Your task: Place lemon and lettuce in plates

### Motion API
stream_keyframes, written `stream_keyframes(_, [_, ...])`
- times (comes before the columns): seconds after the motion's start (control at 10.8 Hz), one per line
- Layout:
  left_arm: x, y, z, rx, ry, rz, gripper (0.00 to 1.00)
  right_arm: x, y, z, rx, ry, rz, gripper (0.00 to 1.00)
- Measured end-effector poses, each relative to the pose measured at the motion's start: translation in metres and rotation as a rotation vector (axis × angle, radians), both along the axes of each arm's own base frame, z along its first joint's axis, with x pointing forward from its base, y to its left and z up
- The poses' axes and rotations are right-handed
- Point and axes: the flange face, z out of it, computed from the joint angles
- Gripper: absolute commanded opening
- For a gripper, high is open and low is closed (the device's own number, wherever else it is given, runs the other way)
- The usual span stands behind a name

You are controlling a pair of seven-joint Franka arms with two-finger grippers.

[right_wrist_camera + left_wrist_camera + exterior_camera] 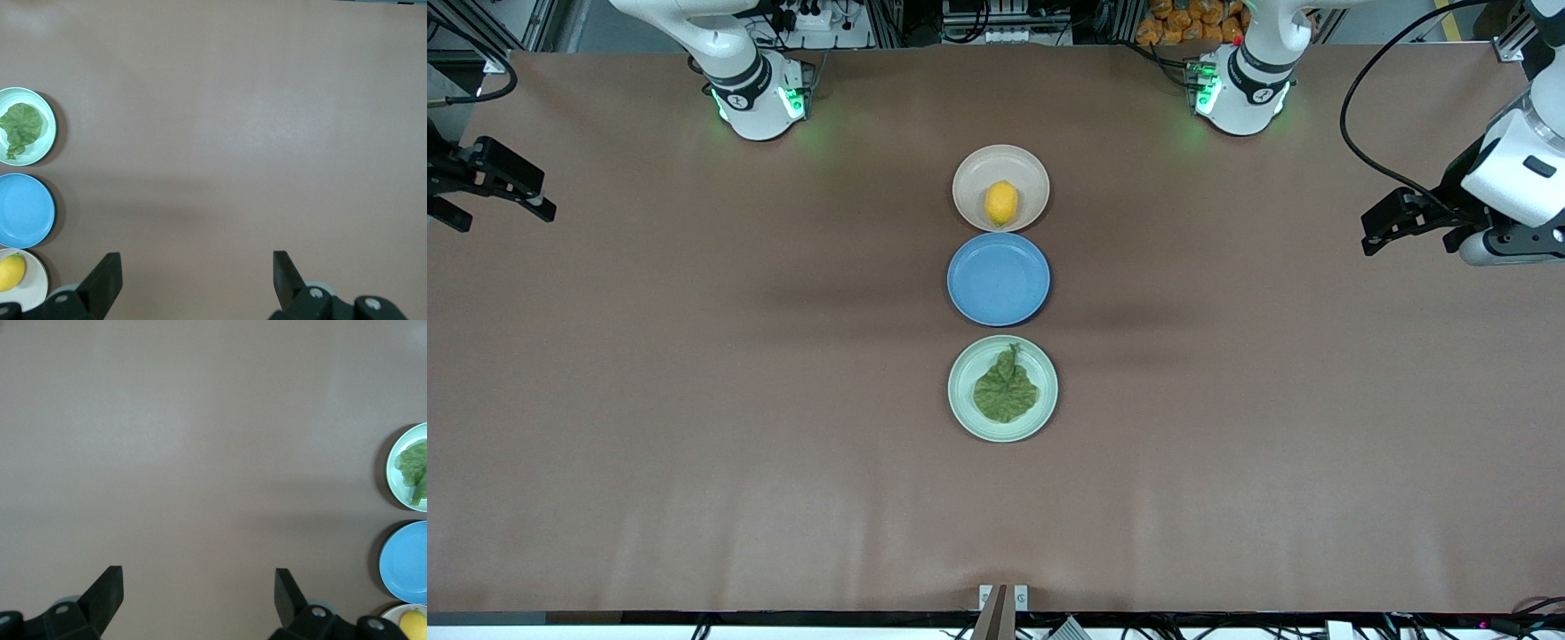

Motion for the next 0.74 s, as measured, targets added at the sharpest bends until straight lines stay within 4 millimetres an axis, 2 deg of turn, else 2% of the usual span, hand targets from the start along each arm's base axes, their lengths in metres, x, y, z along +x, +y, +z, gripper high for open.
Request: stream_keyframes(0.74, [0.0004, 0.0004, -0.0008, 0.000, 0.002, 0.001, 1.00, 0.0029, -0.0004, -0.0039, -0.004, 0.005, -0.001, 1.00])
